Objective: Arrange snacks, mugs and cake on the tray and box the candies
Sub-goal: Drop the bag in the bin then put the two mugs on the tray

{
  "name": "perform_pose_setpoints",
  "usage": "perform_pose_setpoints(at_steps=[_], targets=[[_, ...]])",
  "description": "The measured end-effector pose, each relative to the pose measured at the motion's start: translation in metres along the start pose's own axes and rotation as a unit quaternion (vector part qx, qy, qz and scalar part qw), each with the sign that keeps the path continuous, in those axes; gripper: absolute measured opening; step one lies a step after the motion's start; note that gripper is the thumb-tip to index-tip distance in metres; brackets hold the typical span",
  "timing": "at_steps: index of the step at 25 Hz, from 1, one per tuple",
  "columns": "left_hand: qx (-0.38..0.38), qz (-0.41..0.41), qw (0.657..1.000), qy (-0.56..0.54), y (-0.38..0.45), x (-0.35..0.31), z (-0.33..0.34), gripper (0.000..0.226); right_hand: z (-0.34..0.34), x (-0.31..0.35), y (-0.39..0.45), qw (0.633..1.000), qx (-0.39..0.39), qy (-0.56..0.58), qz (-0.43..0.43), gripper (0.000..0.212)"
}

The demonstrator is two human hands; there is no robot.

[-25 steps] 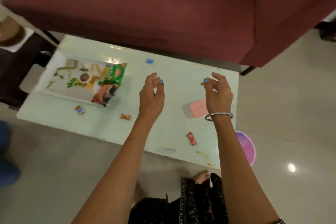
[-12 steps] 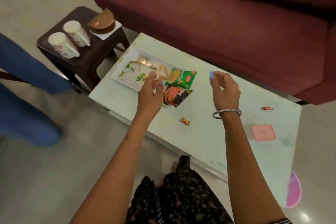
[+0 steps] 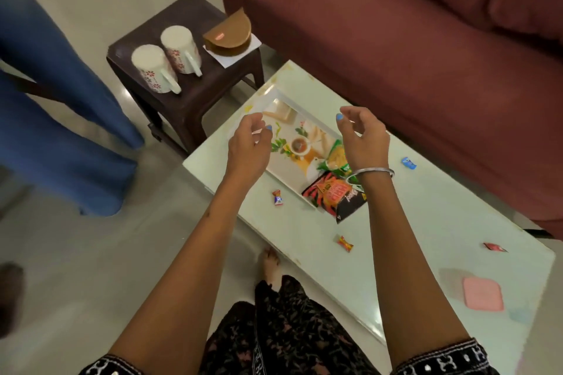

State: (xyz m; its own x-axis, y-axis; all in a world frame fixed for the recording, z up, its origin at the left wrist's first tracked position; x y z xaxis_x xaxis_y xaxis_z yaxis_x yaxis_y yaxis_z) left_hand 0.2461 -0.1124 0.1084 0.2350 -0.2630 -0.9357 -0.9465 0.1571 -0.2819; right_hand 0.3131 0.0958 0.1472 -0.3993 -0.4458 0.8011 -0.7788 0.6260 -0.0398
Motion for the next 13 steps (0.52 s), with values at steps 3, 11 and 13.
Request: perform_pose_setpoints(at_steps=[3, 11, 13], targets=[[-0.031, -0.002, 1.000, -0.004, 0.036, -0.003, -0.024, 0.034, 0.043, 0.030, 0.029, 0.998, 0.052, -0.014, -0.024, 0.023], [-0.131, -0.045, 0.990, -0.034, 0.116, 0.027, -0.101, 0.043, 0.156, 0.093, 0.079, 0.983, 0.160, -0.064, -0.068, 0.025], [-0.161, -0.059, 0.985, -0.029, 0.140, 0.036, -0.123, 0.044, 0.187, 0.107, 0.091, 0.975, 0.185, -0.092, -0.080, 0.028]])
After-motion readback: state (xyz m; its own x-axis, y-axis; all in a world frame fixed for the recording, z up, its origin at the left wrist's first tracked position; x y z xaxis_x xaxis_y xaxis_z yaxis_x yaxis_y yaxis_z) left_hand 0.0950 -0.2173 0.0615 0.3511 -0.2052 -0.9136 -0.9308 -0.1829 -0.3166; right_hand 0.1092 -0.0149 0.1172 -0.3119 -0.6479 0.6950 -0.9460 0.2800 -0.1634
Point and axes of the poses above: each hand's wrist, its own y-axis towards the middle knuckle, its own z-axis out of the palm, x = y × z, the point moved 8 cm from there along y, towards the middle knuckle, and after that the axes turned 5 degrees about -y, right-handed, at the moved point
